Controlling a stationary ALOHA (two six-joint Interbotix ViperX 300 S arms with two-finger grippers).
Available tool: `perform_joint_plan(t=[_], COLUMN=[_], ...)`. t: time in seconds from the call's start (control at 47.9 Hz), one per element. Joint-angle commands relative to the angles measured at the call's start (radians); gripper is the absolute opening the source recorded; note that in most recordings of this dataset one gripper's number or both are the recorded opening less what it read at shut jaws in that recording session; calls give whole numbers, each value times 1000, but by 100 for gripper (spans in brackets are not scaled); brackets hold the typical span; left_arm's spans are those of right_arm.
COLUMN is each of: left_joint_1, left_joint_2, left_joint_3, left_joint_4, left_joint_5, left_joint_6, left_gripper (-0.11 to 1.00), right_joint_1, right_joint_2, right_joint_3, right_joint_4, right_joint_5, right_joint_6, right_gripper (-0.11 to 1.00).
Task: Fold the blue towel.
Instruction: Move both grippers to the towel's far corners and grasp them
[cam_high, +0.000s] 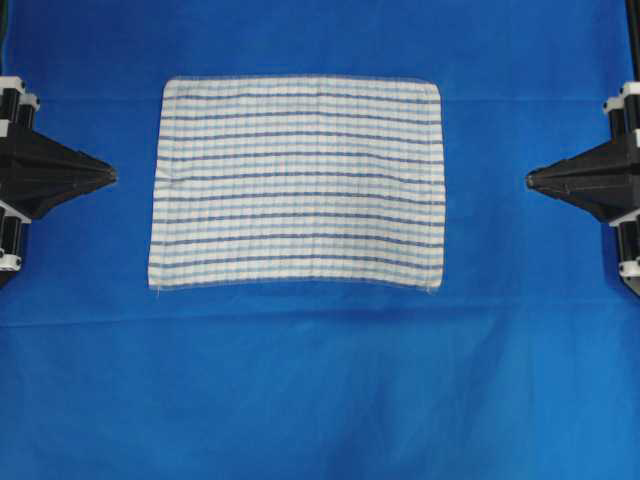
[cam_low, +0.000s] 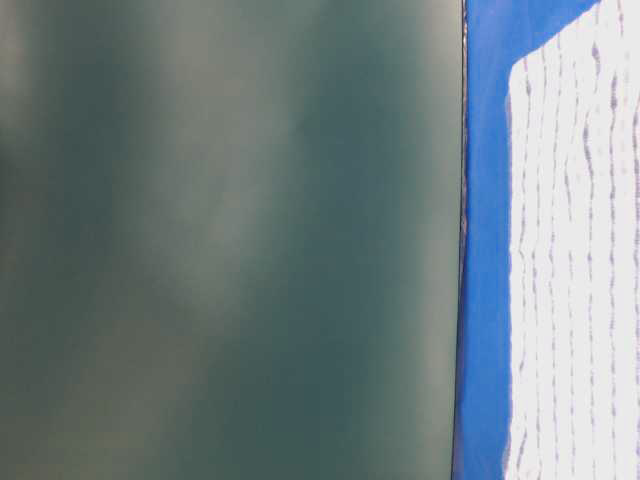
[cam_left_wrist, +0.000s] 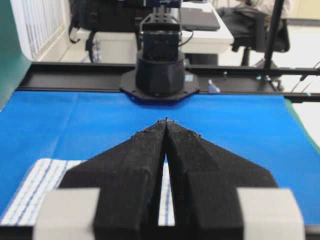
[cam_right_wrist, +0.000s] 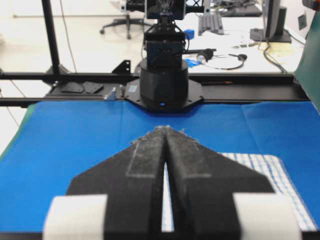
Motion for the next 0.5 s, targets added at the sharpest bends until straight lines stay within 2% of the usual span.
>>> perform_joint_plan(t=[0.0, 0.125, 0.313, 0.48], left_joint_1=[38, 101, 216, 319], left_joint_2=[21, 37, 78, 156], left_joint_3=[-25, -20, -15, -5], left_joint_4=[-18, -18, -18, -18], left_joint_5=[14, 49, 104, 109], left_joint_6=[-3, 0, -5, -5], left_gripper=[0, 0, 0, 0], right_joint_1=[-15, -101, -278, -382], right_joint_2=[15, 75, 204, 337], right_joint_3=[-25, -46, -84, -115], right_joint_4=[0, 6, 15, 17], right_joint_5=[-3, 43, 97, 103], right_joint_6=[-8, 8, 38, 46], right_gripper=[0, 0, 0, 0])
